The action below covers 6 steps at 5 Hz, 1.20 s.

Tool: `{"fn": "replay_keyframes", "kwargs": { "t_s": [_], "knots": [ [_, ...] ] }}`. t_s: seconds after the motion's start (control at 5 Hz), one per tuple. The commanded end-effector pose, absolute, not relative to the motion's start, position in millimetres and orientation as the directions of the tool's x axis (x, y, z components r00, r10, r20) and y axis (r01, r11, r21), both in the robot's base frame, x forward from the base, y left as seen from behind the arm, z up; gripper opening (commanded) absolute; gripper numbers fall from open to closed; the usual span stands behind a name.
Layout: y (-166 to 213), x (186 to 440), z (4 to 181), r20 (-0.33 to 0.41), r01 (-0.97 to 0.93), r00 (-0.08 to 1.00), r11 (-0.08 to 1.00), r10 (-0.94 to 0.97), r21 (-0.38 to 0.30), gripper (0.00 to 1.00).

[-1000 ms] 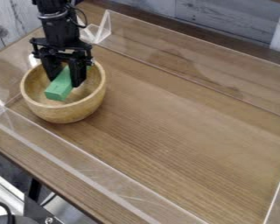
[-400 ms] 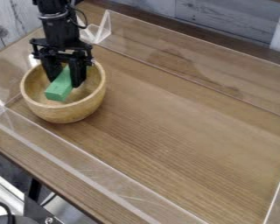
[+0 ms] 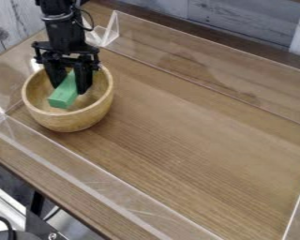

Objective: Put the green block in the brown bowl

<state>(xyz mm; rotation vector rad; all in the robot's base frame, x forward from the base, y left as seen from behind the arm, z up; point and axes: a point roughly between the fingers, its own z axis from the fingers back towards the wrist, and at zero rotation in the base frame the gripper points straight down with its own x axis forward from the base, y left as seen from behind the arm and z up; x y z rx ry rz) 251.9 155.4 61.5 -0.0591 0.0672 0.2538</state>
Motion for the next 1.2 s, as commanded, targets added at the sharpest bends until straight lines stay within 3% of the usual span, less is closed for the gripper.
{"fn": "replay_keyframes", "kwargs": {
  "t_s": [0.0, 0.8, 1.0],
  "knots": [
    [160.6, 262.7, 74.6, -0.027, -0.248, 0.969, 0.968, 0.247, -0.029, 0.0],
    [157.8, 265.1, 76.1, -0.036, -0.264, 0.964, 0.964, 0.263, -0.032, 0.0],
    [157.7, 264.7, 80.3, -0.039, -0.266, 0.963, 0.963, 0.265, -0.031, 1.0]
  ]
}}
